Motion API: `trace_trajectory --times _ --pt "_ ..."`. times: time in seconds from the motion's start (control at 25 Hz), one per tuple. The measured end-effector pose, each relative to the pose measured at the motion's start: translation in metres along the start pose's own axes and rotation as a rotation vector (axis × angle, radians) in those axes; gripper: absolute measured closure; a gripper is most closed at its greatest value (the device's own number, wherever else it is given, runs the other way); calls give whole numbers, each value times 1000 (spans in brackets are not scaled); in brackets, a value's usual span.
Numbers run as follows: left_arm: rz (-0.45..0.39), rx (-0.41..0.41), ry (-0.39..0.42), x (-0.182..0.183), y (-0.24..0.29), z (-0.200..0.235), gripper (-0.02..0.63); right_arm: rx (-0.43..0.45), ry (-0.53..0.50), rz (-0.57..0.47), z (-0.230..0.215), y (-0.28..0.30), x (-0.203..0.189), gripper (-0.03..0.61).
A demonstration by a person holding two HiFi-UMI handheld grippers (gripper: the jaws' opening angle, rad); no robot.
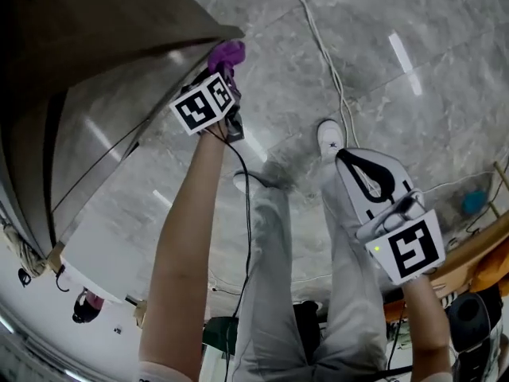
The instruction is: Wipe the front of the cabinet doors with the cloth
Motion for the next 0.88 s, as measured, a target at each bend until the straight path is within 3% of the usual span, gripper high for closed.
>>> trace_trajectory --times 0.12,0.32,0.88 --pt "13 10 11 0 18 4 526 -60 47 -25 -9 -3 -10 552" --pt "-5 89 -97 -4 14 52 526 -75 39 -34 -2 7 -18 551" --pt "28 220 -115 -50 -61 228 526 -12 -52 -27 90 69 -9 552"
Point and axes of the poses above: the fingertips, and each gripper's own axes: y forward along the fingers, z to its left, x out of its top, the point moved 7 cm from there along -y, backward along the fingers, and after that the axes turned 5 degrees about -z, right-handed, at the moved point
